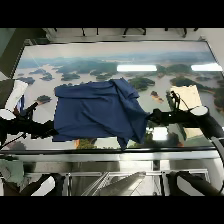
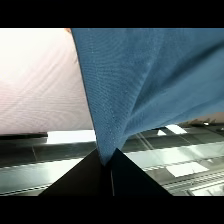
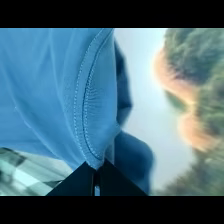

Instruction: Fold the shirts.

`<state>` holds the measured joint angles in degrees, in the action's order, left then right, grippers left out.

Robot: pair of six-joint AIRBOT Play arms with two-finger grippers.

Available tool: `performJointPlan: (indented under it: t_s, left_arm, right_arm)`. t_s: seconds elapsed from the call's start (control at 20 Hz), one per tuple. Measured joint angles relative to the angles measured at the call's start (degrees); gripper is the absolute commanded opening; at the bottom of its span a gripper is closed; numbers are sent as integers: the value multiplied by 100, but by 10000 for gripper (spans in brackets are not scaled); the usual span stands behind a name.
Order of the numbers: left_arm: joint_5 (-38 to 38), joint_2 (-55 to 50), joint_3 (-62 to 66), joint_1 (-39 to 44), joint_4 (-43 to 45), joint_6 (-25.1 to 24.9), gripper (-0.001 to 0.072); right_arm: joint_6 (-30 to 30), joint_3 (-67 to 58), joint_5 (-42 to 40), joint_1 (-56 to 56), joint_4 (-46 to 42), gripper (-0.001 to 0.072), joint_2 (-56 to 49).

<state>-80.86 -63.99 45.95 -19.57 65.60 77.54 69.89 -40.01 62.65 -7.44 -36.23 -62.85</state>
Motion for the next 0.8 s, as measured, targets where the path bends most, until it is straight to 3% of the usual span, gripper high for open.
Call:
performJointPlan:
  t_s: [0.2, 0.55, 0.8]
  left_arm:
    - [-72, 2, 125, 0, 63, -4, 11]
    - [-345, 815, 815, 4, 57, 240, 10]
    - [-525, 1886, 2210, 68, 114, 555, 10]
  right_arm:
    - [280, 2, 743, -695, -691, 20, 916]
    - [632, -286, 1685, -1626, -968, 20, 2321]
    - [935, -2109, 2120, -1753, -1073, 20, 2699]
